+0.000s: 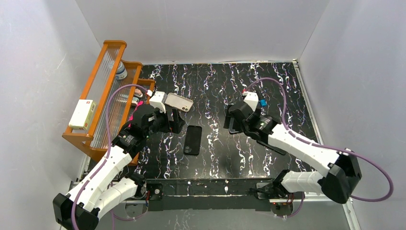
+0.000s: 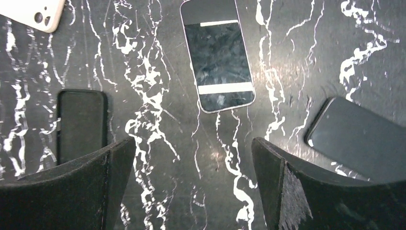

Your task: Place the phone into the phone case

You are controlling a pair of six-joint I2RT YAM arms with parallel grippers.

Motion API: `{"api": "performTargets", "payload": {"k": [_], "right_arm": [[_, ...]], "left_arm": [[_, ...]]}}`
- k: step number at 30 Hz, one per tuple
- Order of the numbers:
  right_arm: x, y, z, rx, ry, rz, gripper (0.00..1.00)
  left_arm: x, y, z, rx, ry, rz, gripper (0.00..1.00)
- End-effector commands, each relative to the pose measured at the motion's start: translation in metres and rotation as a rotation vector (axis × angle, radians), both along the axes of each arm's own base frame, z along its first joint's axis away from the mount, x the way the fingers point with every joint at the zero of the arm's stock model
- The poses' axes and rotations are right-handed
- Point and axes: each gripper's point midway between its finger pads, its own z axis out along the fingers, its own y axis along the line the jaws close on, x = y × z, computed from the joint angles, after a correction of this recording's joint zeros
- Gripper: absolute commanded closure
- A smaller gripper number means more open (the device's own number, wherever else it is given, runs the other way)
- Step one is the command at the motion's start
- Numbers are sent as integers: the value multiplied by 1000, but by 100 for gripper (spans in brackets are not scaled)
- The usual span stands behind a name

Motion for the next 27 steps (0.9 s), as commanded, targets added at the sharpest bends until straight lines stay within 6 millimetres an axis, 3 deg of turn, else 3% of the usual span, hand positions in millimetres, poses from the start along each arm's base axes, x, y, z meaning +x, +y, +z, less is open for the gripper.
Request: {"api": "performTargets", "payload": {"k": [1,6,11,27], "right_arm": [[33,3,-3,-92,-79,60,1],[52,9,-36,-53,43,134,1],[62,4,-71,-131,142,149,1],[86,-2,-110,-170,227,171,1]], "left_arm": [[-1,3,2,0,-20,2,2],[-2,2,2,-6,-18,-3,2],[-3,-1,1,-11,-12,-14,2],[-4,0,4,-15,-23,-16,2]]}}
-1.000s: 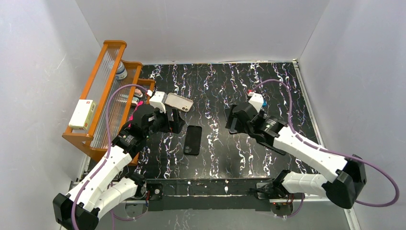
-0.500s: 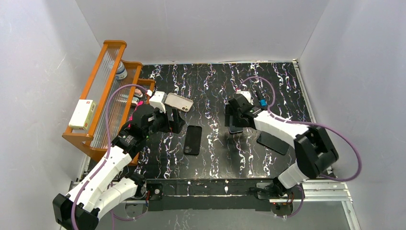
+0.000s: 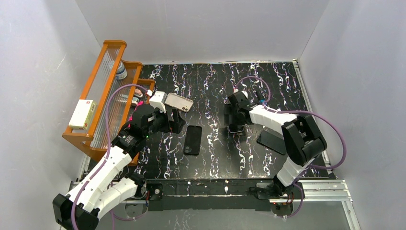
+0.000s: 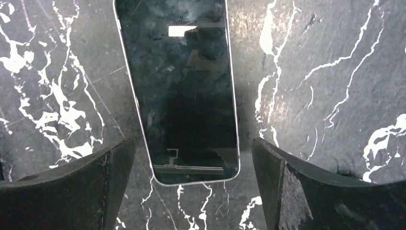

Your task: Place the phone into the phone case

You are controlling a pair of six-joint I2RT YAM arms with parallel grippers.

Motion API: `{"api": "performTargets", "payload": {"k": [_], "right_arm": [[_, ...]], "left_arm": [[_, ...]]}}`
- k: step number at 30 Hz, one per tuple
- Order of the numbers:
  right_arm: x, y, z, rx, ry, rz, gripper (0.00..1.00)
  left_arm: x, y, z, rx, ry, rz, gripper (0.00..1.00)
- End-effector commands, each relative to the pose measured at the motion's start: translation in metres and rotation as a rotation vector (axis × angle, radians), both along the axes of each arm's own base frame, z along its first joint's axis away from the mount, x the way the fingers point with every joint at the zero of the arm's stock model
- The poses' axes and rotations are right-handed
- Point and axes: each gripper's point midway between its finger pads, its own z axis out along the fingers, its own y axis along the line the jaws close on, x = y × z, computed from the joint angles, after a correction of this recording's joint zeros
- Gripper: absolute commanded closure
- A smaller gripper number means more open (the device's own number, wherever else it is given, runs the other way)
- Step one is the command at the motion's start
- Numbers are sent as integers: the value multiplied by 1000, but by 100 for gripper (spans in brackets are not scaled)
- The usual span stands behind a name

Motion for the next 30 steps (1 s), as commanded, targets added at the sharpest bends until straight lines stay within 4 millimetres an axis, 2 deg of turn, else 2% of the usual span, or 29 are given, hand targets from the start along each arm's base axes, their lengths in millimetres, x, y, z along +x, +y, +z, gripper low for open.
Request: {"api": "performTargets", "payload": {"k": [1,12,19,26,30], "right_arm": [[21,6,4,-8,-34,25,1],[31,11,-13,-30,-22,52,3],[31,13,-16,-20,-28,58,6],[11,14,-20,20,21,79,20],[-4,9,-22,31,53,69,27]], "left_arm": [[-3,2,1,-3,-15,-3,2],[-3,2,-1,-3,-9,-4,2],[-1,4,-3,2,-2,13,2],[3,2,-15,-7,67,52,4],[3,-11,-22,-22,185,38,8]]}}
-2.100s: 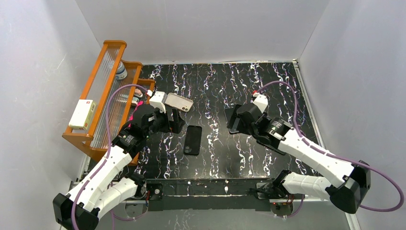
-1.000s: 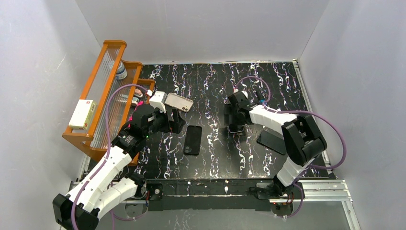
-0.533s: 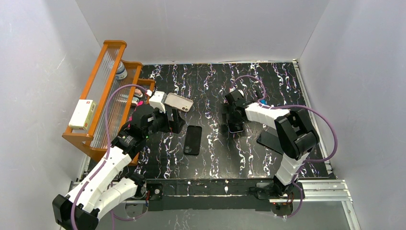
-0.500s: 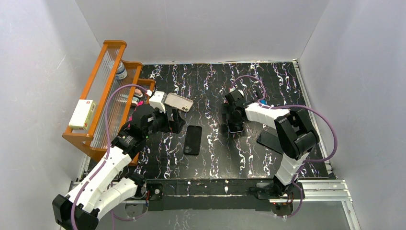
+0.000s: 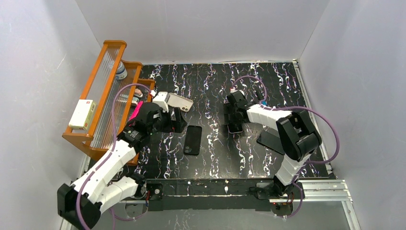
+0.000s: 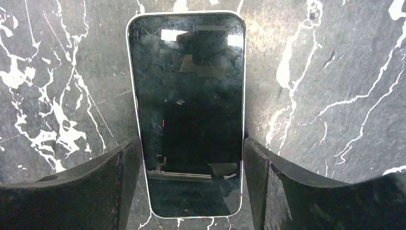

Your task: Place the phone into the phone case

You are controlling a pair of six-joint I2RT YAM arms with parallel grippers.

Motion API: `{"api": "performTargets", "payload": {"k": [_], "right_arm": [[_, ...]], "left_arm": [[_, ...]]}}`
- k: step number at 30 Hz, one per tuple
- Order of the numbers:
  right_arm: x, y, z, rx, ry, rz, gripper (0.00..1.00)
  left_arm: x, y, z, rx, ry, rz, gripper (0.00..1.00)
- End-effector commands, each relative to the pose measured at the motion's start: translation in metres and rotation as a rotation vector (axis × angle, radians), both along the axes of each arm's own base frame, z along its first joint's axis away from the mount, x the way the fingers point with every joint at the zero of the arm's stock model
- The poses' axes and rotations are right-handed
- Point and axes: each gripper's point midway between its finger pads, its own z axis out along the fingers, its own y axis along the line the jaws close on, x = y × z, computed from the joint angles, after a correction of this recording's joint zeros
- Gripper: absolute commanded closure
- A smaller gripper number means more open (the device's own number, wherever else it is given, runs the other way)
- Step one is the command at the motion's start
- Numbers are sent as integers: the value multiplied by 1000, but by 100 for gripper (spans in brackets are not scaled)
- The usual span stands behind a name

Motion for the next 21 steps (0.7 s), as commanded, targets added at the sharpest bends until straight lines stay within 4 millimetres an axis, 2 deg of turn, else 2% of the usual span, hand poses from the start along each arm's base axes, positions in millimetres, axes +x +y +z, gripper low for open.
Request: {"api": "performTargets", "payload": {"k": [1,6,11,16,21], "right_arm": [[-27,0,-3,49,72,2,28],[-45,3,4,109,104,-12,35],[-66,11,10,143,144,-19,38],[-83,12,19,177,157,-40,40],[-103,12,22,229,172,-38,42]], "left_arm": [[-1,-10,-7,-14,129,5,9],[1,-12,-30,11,232,29,14],[3,-27,-41,-4,314,7,22],[-4,-30,-76,56,408,13,33],[-11,-31,-105,90,466,40,39]]}}
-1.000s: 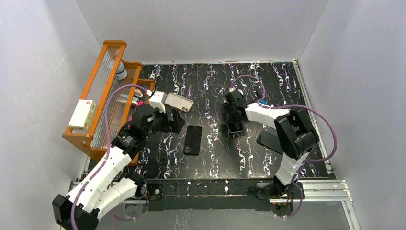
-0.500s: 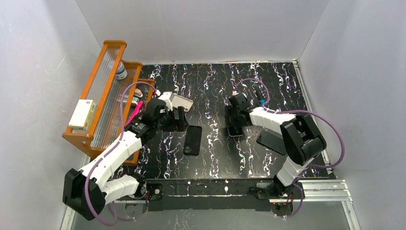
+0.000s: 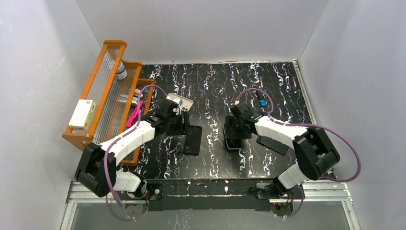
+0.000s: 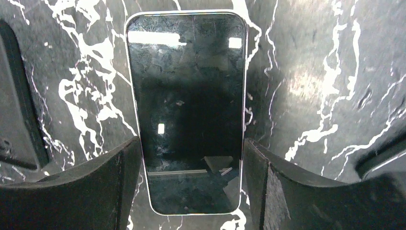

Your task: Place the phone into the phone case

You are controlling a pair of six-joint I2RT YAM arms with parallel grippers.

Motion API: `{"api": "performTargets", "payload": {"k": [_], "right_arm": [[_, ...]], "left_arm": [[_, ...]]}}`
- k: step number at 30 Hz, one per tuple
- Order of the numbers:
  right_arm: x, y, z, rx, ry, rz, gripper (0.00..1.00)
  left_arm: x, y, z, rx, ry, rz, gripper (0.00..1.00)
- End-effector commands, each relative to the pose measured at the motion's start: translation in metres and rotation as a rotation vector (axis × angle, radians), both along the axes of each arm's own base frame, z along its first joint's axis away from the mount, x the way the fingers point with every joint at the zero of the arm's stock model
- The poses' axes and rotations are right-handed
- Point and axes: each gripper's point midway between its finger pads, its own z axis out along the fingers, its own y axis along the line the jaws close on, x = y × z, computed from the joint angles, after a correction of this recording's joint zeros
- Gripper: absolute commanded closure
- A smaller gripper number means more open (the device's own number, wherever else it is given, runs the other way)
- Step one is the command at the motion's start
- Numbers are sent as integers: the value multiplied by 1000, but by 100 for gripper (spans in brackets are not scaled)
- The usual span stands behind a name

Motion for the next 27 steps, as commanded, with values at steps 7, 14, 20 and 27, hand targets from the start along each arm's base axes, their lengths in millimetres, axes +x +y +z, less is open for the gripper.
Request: {"api": "performTargets", "payload": {"k": [7,14,20,27], "right_arm": [[-27,3,18,122,3,-28,44],[-32,5,26,164,-11,-26,45],[-38,13,29,225,-8,-17,46],[-40,7,18,176,14,-27,46]], "left_arm": [[-14,1,-47,58,58,47,46],[-24,-1,-71,81,101,45,54],[-39,-21,-80,34,132,16,59],[-52,-49,-72,-43,136,7,63]]}}
